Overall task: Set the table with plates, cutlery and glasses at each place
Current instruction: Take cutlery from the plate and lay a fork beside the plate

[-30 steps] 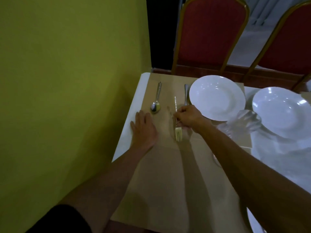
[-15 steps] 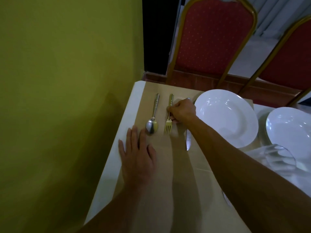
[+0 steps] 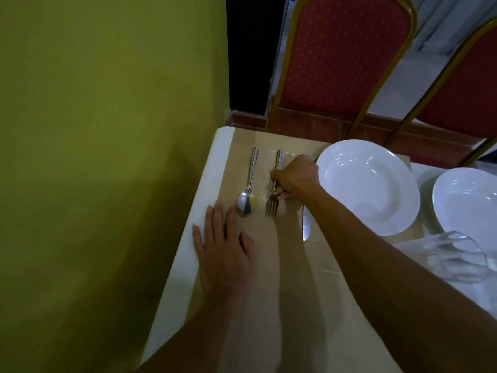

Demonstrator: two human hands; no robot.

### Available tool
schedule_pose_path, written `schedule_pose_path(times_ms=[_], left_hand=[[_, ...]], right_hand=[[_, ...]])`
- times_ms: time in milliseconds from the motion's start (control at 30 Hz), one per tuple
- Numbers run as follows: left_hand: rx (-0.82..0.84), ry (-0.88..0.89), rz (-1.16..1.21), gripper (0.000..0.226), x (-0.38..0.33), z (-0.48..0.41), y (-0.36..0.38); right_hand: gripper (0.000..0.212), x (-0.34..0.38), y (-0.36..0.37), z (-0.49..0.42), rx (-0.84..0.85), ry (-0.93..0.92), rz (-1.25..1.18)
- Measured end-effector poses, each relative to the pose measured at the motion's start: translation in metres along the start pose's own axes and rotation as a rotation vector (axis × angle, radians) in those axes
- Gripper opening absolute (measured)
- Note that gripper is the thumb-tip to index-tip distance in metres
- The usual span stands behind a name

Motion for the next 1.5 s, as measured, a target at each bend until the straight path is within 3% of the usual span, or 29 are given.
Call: schedule_pose_path(times_ms=[1500], left_hand=[[0.024, -0.016, 0.023, 0.058, 0.0012, -0.0006, -0.0016]], right_hand=[[0.019, 0.0055, -0.0035, -0.0040, 0.044, -0.069, 0.165]])
Point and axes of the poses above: each hand's wrist, its own z-axis away from the middle knuckle, its own y-axis out of the palm, x = y × z, the point moved 5 cm from there along -z, towards the middle knuckle, and after that the axes turned 9 degrees about z, right-handed, at the moved point
